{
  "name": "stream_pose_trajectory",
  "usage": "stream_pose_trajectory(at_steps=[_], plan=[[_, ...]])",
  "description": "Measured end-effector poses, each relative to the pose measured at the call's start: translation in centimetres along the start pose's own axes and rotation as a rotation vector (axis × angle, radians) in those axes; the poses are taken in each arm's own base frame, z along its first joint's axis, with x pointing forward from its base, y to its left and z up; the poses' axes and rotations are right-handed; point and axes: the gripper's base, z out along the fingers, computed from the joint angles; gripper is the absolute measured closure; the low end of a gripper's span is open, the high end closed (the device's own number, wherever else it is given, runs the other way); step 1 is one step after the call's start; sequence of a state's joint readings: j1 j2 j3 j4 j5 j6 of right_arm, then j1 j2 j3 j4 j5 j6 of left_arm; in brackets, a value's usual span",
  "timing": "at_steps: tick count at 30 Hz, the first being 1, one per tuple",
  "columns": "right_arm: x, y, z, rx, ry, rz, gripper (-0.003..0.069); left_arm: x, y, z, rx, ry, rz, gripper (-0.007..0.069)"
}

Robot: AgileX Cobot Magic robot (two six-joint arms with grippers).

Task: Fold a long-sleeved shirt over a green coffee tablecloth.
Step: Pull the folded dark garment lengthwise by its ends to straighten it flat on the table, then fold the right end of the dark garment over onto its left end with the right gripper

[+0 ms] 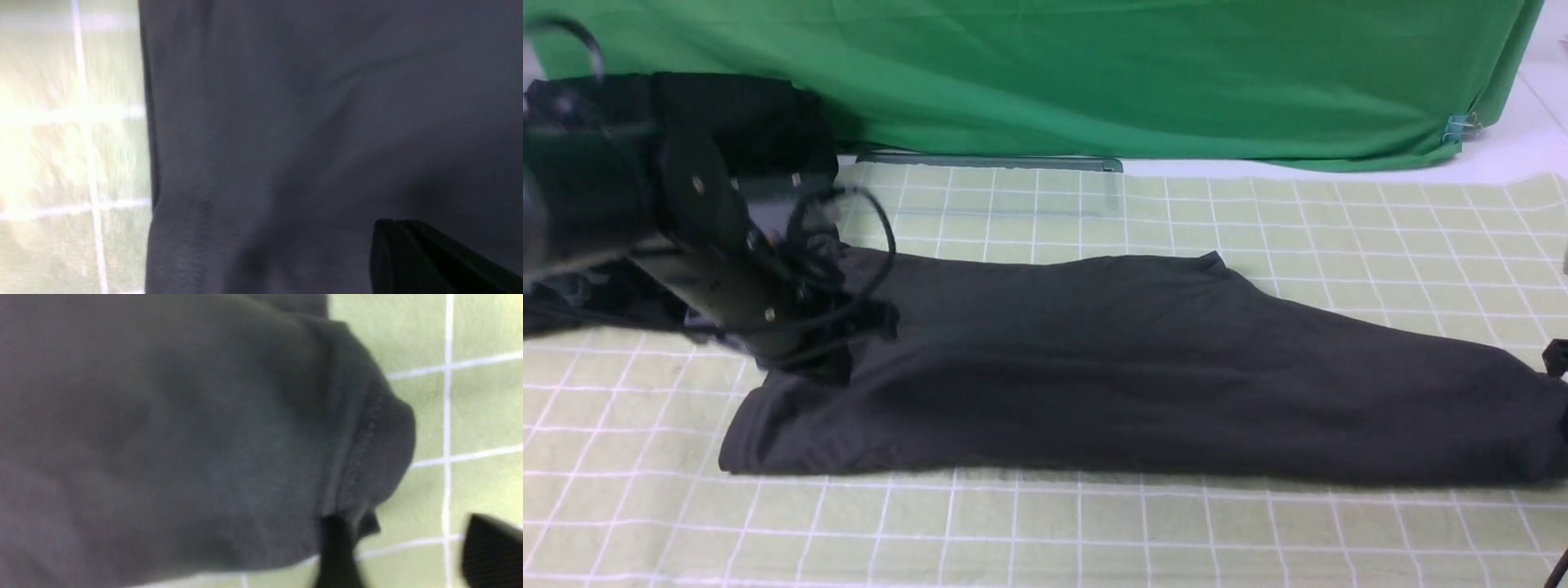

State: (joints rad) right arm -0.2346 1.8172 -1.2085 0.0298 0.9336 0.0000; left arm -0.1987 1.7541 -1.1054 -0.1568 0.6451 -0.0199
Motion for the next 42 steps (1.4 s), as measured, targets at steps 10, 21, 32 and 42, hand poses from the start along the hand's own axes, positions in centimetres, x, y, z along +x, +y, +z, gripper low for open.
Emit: stream_pose_trajectory(at_steps=[10,21,32,42], plan=[[-0.9,0.7,3.5,-0.115,0.014,0.005,0.0071,1.2,0.7,3.2,-0.033,0.067,-0.043,0.0629],[-1.1,-0.1,2.9,-0.127,0.035,-0.053,0.0626,1.1,-0.1,-7.1,-0.017,-0.180,0.011,0.0629],[-0.9,0.8,-8.8,-0.099,-0.143,-0.031,0.0648,2.4,1.9,-13.0,-0.058,-0.286,-0.051,0.0629],[2.7,18.8,-14.1,-0.326,-0.234,-0.402,0.0648,2.0,3.0,-11.3,-0.065,-0.232,-0.102,0.0629]])
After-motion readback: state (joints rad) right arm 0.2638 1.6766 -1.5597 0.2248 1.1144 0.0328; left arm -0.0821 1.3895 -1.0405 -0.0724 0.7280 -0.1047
